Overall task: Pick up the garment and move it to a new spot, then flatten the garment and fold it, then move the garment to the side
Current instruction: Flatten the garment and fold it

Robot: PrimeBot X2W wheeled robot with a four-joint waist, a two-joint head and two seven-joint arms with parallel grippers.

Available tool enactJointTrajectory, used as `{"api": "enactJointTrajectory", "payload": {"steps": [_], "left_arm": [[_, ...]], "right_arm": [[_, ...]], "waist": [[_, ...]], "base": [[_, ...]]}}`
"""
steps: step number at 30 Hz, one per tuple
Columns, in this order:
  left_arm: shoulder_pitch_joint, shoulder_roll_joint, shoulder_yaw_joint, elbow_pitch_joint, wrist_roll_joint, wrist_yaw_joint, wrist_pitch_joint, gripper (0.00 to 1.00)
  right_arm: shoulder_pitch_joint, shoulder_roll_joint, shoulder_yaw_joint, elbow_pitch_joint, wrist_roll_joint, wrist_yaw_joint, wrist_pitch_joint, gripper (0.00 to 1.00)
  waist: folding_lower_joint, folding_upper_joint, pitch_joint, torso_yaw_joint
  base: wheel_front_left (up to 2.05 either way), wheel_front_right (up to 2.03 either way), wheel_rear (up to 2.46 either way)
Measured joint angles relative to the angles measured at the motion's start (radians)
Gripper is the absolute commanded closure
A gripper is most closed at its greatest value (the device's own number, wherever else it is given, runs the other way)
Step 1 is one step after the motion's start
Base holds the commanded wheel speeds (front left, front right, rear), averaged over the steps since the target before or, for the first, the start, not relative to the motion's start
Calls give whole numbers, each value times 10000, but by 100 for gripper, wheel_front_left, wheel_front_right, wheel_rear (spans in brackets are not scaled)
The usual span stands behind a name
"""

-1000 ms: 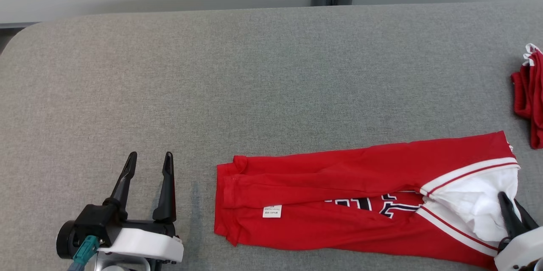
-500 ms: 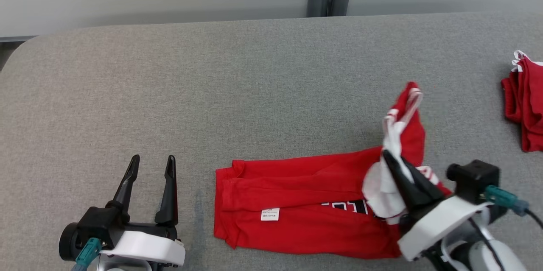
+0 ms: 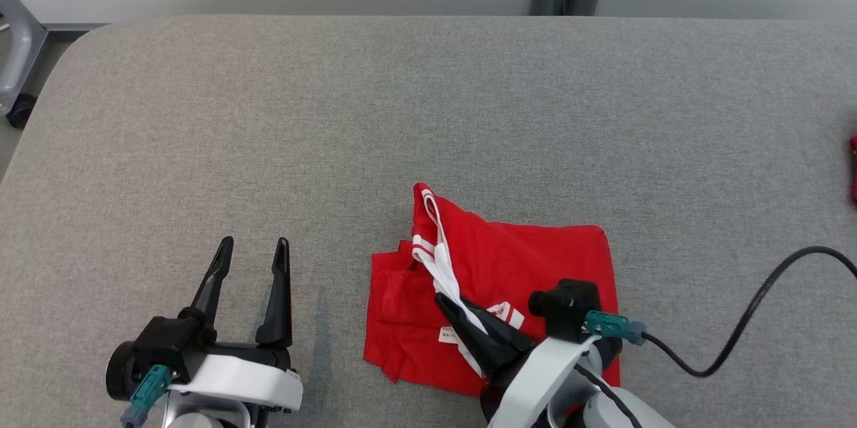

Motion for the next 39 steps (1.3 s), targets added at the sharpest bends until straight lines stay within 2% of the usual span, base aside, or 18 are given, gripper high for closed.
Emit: {"api": "enactJointTrajectory", "payload": {"steps": [5, 7, 8, 13, 17, 22, 30, 35, 39], "left_arm": [[-135, -104, 10, 29, -2, -40, 0, 0], [-136, -117, 44, 33, -2, -40, 0, 0], [-136, -121, 61, 38, 0, -40, 0, 0], [-136, -128, 169, 56, 48, -65, 0, 0], [-135, -130, 222, 59, 119, -75, 0, 0], [-109, -146, 276, 46, 142, -81, 0, 0], [34, -121, 405, -23, 276, -56, 0, 0], [97, 17, 591, -136, 290, 54, 0, 0], [425, 173, 700, -251, 290, 138, 50, 0]], "right_arm": [[-662, 48, 959, 901, 679, 0, -662, 100], [-905, 44, 1158, 1143, 788, 0, -947, 50], [-1021, 38, 1239, 1229, 813, 0, -1080, 0], [-1473, 44, 1402, 1202, 836, 0, -1877, 0], [-1613, 54, 915, 786, 583, 0, -2311, 0], [-1466, -268, -652, 52, -17, 0, -2535, 0], [-134, -909, -3655, -533, -1277, 0, -2598, 0], [722, -1076, -4930, -851, -1985, 0, -2424, 0], [1440, -1062, -5436, -1110, -2349, 0, -2188, 0]], "waist": [[0, 0, 161, 187], [0, 0, 196, 199], [0, 0, 202, 190], [0, 0, 184, 78], [0, 0, 127, -46], [0, 0, 46, -167], [0, 0, -134, -307], [0, 0, -326, -360], [0, 0, -626, -403]], "base": [[0, 0, 0], [0, 0, 0], [0, 0, 0], [0, 0, 0], [0, 0, 0], [0, 0, 0], [0, 0, 0], [0, 0, 0], [0, 0, 0]]}}
